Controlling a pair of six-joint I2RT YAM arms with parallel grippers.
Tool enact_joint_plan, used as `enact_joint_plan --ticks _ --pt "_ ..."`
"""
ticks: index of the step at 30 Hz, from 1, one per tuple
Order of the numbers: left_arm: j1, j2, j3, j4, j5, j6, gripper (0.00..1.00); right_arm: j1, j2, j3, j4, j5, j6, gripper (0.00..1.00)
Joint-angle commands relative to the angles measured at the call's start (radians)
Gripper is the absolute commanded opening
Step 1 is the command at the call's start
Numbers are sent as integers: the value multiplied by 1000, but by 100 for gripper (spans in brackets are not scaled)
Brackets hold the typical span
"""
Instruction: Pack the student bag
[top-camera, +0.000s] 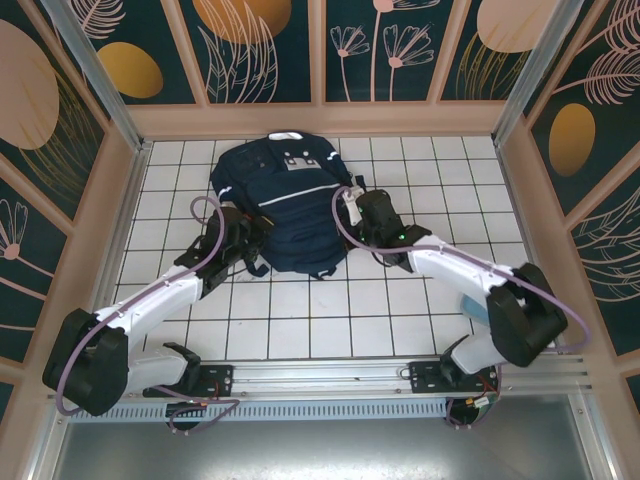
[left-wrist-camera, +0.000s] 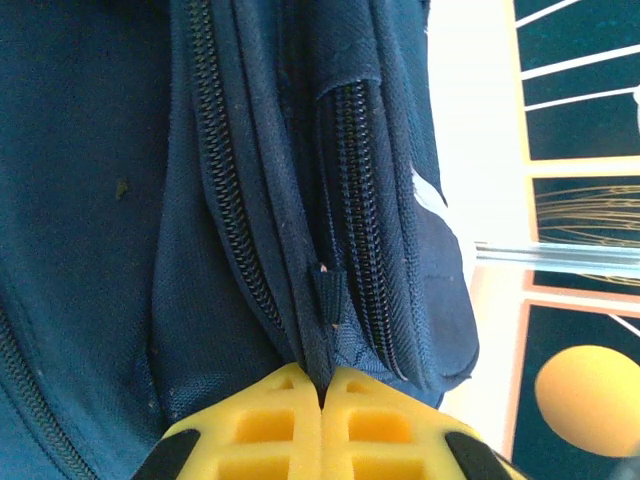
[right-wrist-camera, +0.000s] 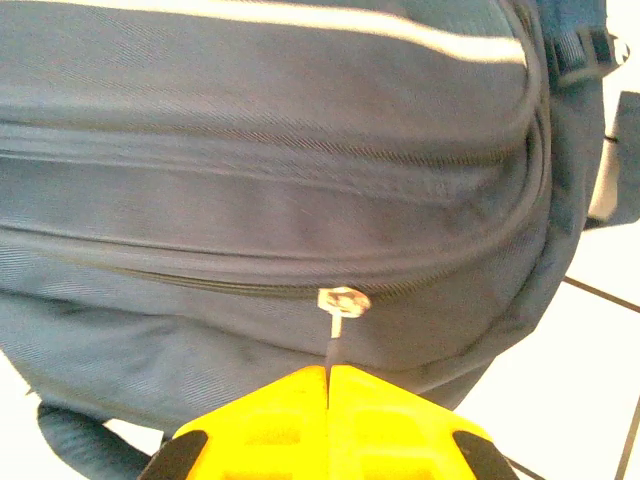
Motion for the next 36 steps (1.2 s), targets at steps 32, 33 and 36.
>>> enact_joint_plan --ticks 32,33,36 --pt "34 -198 -77 -143 -88 0 66 38 253 230 -200 -104 555 39" --pt "35 -204 -82 -140 -82 -4 66 36 261 234 -201 -109 569 38" --pt "35 -209 -87 -139 -73 -7 67 30 281 242 -209 -110 597 37"
